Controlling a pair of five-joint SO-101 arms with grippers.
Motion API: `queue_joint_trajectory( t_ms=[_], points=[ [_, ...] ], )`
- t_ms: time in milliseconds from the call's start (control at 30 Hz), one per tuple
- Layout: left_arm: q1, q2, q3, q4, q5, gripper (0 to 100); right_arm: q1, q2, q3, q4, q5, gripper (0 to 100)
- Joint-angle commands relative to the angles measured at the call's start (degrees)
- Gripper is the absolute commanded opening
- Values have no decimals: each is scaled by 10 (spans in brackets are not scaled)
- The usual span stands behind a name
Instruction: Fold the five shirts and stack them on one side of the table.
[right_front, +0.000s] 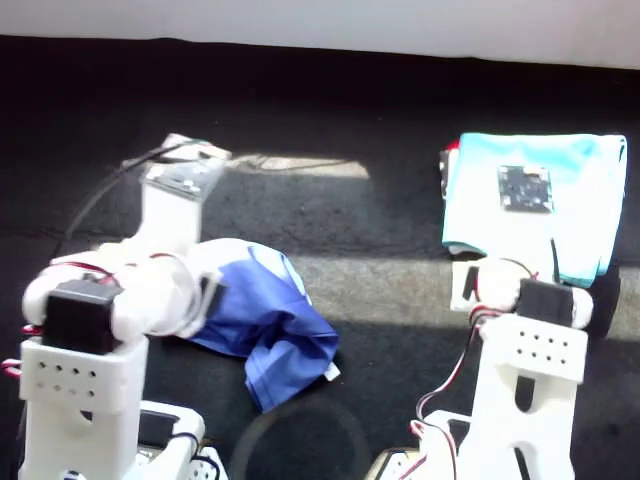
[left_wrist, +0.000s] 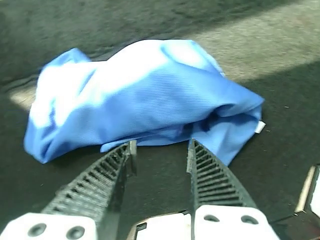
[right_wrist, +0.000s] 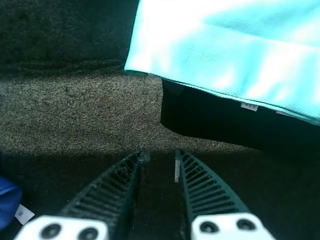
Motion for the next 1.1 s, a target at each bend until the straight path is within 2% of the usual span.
queue_joint_trajectory(
  t_ms=[0, 133, 233, 333, 433, 567, 767, 1067],
  points=[
    [-201, 2, 3, -4, -79, 175, -61, 48, -76, -1, -4, 91],
    [-400, 6, 7, -4, -136, 175, -163, 133, -148, -1, -31, 91],
    [-520, 6, 7, -9, -166, 178, -251, 206, -201, -1, -69, 91],
    [-618, 7, 38, -62, -186, 178, -350, 282, -259, -3, -100, 91],
    [-679, 7, 97, -126, -207, 178, -445, 359, -323, -5, -127, 91],
    [-719, 7, 142, -150, -215, 178, -537, 462, -401, -6, -149, 98],
    [-723, 6, 143, -149, -217, 178, -598, 582, -509, -1, -167, 238],
    [-722, 6, 142, -149, -217, 178, -670, 651, -580, -5, -170, 241]
  ],
)
